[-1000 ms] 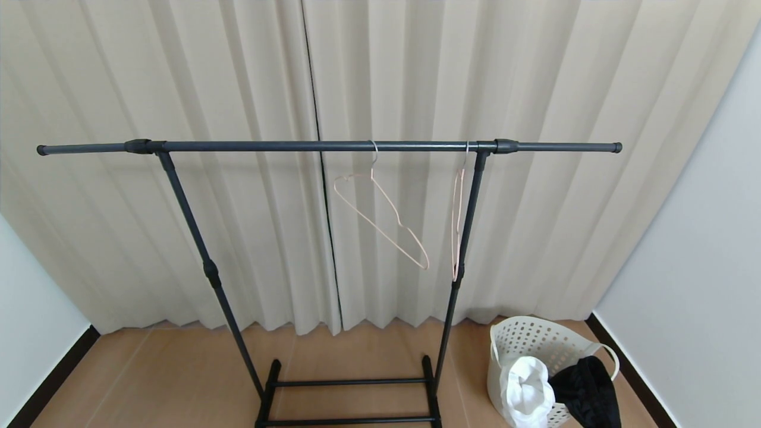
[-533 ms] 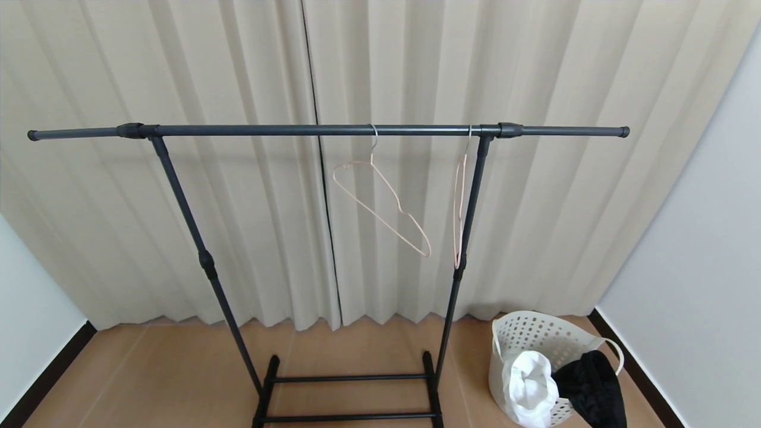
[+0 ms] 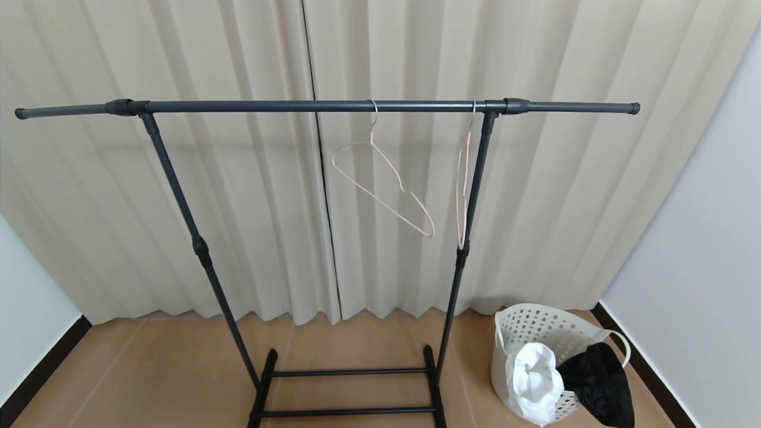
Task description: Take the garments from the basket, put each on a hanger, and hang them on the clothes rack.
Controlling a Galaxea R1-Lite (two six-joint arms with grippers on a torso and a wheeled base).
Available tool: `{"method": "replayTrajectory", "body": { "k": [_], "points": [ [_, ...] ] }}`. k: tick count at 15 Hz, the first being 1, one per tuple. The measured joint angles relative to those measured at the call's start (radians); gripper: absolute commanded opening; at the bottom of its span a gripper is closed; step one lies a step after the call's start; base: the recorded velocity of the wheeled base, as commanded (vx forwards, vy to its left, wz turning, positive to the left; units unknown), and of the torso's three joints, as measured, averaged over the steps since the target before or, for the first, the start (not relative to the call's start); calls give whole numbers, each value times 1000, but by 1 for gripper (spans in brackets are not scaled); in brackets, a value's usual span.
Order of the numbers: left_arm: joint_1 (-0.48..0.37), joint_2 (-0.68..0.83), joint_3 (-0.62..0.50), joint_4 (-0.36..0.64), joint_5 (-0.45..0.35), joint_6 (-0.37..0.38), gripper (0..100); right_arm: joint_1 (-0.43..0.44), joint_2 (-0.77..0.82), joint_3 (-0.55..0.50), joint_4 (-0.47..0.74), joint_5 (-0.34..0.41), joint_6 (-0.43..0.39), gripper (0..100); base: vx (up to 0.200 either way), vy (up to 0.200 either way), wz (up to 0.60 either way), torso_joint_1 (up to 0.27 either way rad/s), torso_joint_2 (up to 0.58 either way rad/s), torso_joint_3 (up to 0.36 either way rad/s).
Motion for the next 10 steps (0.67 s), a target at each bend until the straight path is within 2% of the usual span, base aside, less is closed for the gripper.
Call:
{"method": "replayTrajectory", "body": {
  "k": [10],
  "points": [
    [0,0,0,0,0,0,100,0,0,0,0,0,0,100,0,0,0,-206,538,331]
  ]
}}
